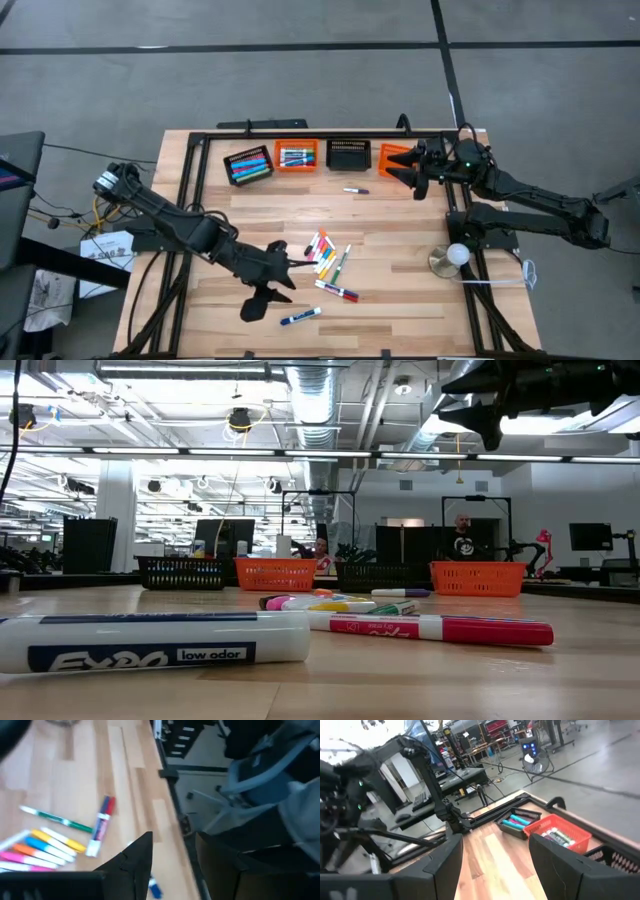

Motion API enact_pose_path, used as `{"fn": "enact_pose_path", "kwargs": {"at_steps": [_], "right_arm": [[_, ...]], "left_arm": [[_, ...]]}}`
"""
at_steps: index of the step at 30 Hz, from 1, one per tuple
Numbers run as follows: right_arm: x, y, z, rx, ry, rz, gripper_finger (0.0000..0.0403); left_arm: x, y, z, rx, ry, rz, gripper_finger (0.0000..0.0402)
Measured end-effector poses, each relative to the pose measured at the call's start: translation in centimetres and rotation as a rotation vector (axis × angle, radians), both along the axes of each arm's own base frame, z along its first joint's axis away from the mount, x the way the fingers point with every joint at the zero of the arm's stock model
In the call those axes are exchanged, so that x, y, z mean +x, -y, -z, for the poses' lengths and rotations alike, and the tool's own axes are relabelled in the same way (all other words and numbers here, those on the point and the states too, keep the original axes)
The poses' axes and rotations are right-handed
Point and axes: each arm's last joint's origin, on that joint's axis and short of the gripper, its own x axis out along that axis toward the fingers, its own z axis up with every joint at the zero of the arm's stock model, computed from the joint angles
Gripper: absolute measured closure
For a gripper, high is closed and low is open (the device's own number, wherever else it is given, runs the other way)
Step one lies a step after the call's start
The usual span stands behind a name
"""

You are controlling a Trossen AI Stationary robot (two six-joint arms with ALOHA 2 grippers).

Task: Pick & Place Markers
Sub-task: Put the blue marker pen into the left orange bin

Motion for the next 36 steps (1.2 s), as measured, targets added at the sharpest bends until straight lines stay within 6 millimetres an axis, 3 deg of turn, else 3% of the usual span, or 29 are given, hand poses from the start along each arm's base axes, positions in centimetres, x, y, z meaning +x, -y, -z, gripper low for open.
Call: {"fn": "enact_pose_path", "kwargs": {"at_steps": [6, 12, 16, 20, 25, 28, 36], "right_arm": [[0.1, -0.3, -0.1, 0.088, 0.025, -0.037, 0.0184], [1.1, -2.8, -1.2, 0.052, 0.124, -0.226, 0.0184], [2.2, -5.2, -1.7, 0.012, 0.196, -0.314, 0.0184], [3.9, -7.8, -1.2, -0.022, 0.196, -0.334, 0.0184], [7.4, -10.8, -1.6, -0.140, 0.121, -0.331, 0.0184], [10.5, -12.2, -2.3, -0.178, 0.066, -0.361, 0.0184], [19.1, -16.7, -3.2, -0.210, -0.231, -0.580, 0.0184]], "left_arm": [[0.0, 0.0, -0.1, 0.080, 0.046, 0.048, 0.0253], [-0.1, -1.7, 0.6, 0.084, 0.033, 0.004, 0.0253], [-1.8, -3.7, 1.9, 0.014, 0.070, -0.067, 0.0253], [-5.0, -5.3, 2.2, -0.097, 0.212, -0.077, 0.0253], [-8.8, -7.2, 3.9, -0.214, 0.234, -0.123, 0.0253], [-10.5, -7.8, 4.8, -0.249, 0.257, -0.123, 0.0253], [-13.1, -9.3, 6.9, -0.290, 0.314, -0.122, 0.0253]]}}
